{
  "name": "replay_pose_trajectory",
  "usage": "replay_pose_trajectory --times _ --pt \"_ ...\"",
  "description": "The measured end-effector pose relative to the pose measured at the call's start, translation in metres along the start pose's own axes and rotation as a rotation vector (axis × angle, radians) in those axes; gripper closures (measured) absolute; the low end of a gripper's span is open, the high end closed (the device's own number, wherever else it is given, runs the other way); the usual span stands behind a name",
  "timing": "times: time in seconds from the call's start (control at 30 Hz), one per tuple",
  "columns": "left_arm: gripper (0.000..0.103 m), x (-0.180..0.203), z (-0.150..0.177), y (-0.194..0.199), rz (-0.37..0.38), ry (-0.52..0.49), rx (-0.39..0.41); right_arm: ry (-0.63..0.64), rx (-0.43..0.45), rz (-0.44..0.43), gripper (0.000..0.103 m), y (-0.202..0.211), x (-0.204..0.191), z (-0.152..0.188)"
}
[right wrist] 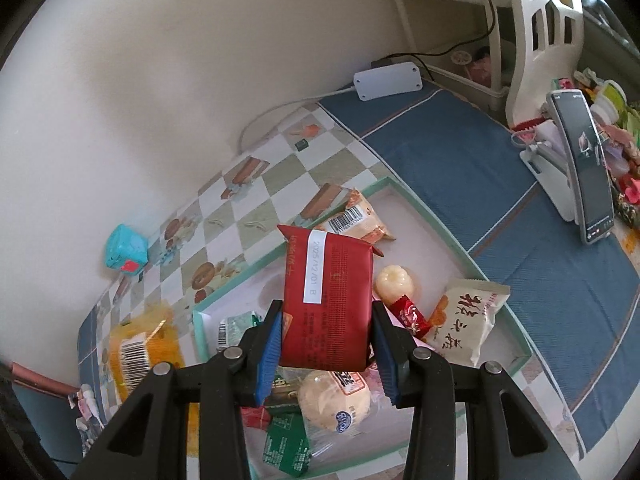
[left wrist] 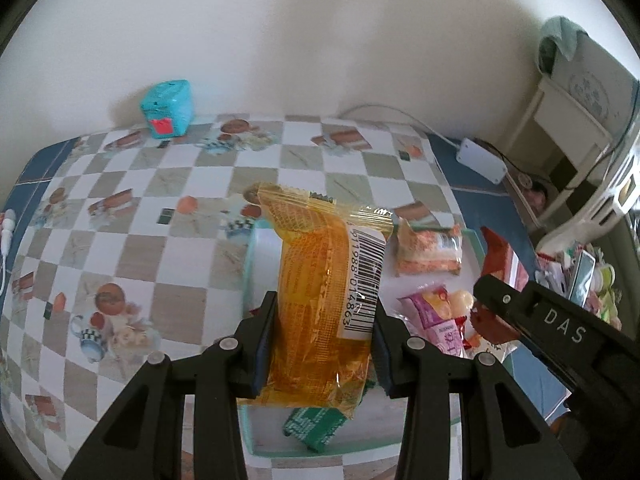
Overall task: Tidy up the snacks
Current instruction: 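Lift both items and carry them over the white tray, then open both grippers to release the bread bag and red pack in the tray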
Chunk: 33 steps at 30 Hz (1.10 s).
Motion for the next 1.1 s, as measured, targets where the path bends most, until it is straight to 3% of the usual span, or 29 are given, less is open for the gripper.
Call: replay_pose_trajectory --times 0.23,0.83,0.97,1.1 --pt "0.060 0.015 0.010 -0.018 0.057 -0.004 -0.066 -0.018 -0.039 0.022 0.058 -0.012 0.012 0.004" --pt "0.060 0.028 0.019 -0.034 0.076 -0.031 -0.116 -0.036 -0.063 0.046 0.059 -0.022 0.021 0.005" --pt "0.051 0.027 0.018 -0.034 0.072 -0.029 -0.118 -0.037 -0.069 0.050 0.058 -0.023 0.021 0.006" --pt "0.051 0.023 0.017 -0.034 0.069 -0.018 -0.122 -0.041 -0.075 0.056 0.057 -0.024 0.023 0.006"
Point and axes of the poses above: each gripper's, at about its wrist camera, not at the fingertips, and y roughly against the way its jaws point, x to its right, z to its underside, the point moved 9 cm from there along -y, roughly the way its jaws point, and after that the axes turned 12 degrees about -z, right-handed, at the moved point
